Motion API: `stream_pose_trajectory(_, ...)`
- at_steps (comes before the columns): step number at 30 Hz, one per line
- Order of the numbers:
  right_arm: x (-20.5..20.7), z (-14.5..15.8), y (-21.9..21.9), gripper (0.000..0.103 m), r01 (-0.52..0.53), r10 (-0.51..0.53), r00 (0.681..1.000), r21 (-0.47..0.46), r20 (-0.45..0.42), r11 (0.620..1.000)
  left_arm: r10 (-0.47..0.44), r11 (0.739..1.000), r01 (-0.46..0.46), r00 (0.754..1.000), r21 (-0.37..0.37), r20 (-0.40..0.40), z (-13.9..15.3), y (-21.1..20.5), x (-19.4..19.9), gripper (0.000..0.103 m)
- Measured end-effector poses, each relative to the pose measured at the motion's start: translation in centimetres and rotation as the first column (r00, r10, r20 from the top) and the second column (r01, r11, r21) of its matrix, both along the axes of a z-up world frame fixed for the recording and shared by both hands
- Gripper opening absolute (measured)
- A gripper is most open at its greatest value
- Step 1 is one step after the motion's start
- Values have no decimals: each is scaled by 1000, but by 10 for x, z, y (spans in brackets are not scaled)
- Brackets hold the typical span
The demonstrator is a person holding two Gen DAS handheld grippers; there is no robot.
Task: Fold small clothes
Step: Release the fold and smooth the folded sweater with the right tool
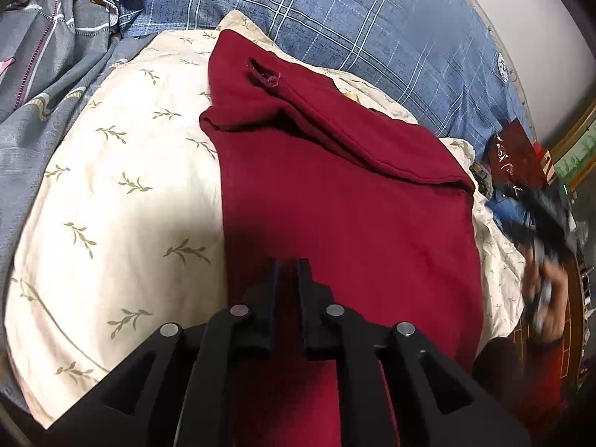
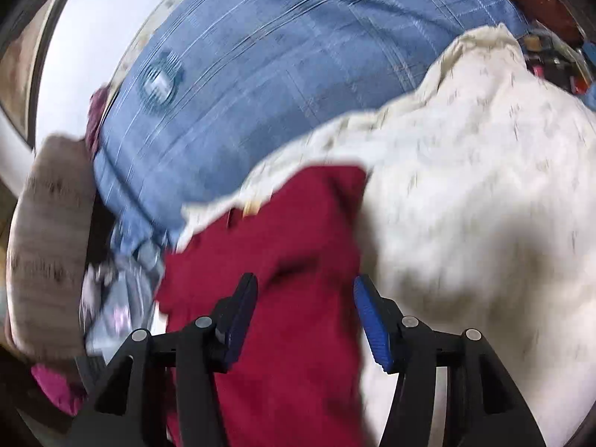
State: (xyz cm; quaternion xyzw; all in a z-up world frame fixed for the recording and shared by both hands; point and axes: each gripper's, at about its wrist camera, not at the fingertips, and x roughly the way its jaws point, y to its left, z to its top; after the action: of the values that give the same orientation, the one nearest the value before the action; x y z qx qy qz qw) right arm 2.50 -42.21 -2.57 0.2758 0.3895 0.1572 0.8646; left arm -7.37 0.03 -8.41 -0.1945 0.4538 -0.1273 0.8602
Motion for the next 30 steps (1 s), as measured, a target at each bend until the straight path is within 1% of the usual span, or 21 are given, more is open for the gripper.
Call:
stream_pose_trajectory(2,31,-6,0,56,8,-7,1000,7,-28,1000,-9,1000,8,1000,8,13,-2,-1,-1,14)
stream_pose_trajectory(4,66,-20,3,54,-1,3,997,22,-77,1000,-24,1000,23,1000,12,20,-3,-3,0,20)
stream_pose_trajectory(6,90,-34,8,51,-19,22,992,29,-121,999,-34,999,34,999,0,26,-4,-5,1,29)
stream_pose_trajectory(7,105,-45,13,41,-19,23,988,24,-154,1000,-39,999,39,999,-1,31,-4,-6,1,31)
stream_pose_trajectory(8,112,-51,14,36,-15,18,986,23,-169,1000,-48,999,48,998,1,39,-4,-7,2,35)
stream_pose_trajectory(9,117,-54,15,25,-11,15,986,25,-168,1000,-54,999,54,998,4,43,-3,-8,2,38)
stream_pose_trajectory(10,120,-51,16,16,-12,15,989,21,-148,1000,-61,998,61,997,10,49,-3,-10,3,39)
stream_pose_trajectory(11,121,-44,18,12,-14,14,993,-4,-120,1000,-66,998,65,996,16,53,-2,-11,4,41)
stream_pose_trajectory(12,120,-33,19,0,-13,9,997,-52,-79,999,-70,997,69,996,22,57,-3,-12,4,42)
stream_pose_trajectory(13,116,-17,19,0,-2,2,1000,-114,-7,994,-74,997,72,995,27,60,-3,-13,4,42)
stream_pose_trajectory(15,119,-3,15,0,12,-6,999,-161,40,987,-77,997,75,995,26,66,-3,-13,5,44)
stream_pose_trajectory(16,125,-4,11,0,12,-9,1000,-161,23,987,-76,997,74,995,21,68,-4,-13,7,45)
stream_pose_trajectory(18,132,-13,4,0,-10,4,999,-119,-46,993,-72,997,71,995,16,68,-4,-12,10,45)
stream_pose_trajectory(19,130,-15,3,7,-17,11,998,-95,-59,995,-69,998,69,995,10,67,-4,-11,11,45)
stream_pose_trajectory(21,119,-15,4,9,-30,27,997,-42,-74,999,-65,998,65,996,-4,66,-4,-9,11,45)
stream_pose_trajectory(22,110,-15,6,16,-50,48,996,-23,-74,998,-64,998,65,996,-5,67,-4,-9,12,45)
stream_pose_trajectory(23,97,-13,9,22,-69,67,996,-29,-65,997,-64,998,65,996,-6,67,-4,-9,12,45)
stream_pose_trajectory(24,87,-10,13,37,-83,80,995,-47,-59,995,-64,998,65,996,-5,67,-4,-9,12,45)
stream_pose_trajectory(25,73,-7,17,49,-106,102,994,-79,-49,991,-65,998,65,996,-4,66,-4,-9,12,45)
stream_pose_trajectory(27,43,0,23,56,-134,132,991,-149,-23,980,-64,998,64,996,-4,67,-3,-10,11,45)
stream_pose_trajectory(30,7,1,22,67,-133,137,991,-218,2,967,-62,998,63,996,-10,67,-4,-10,11,46)
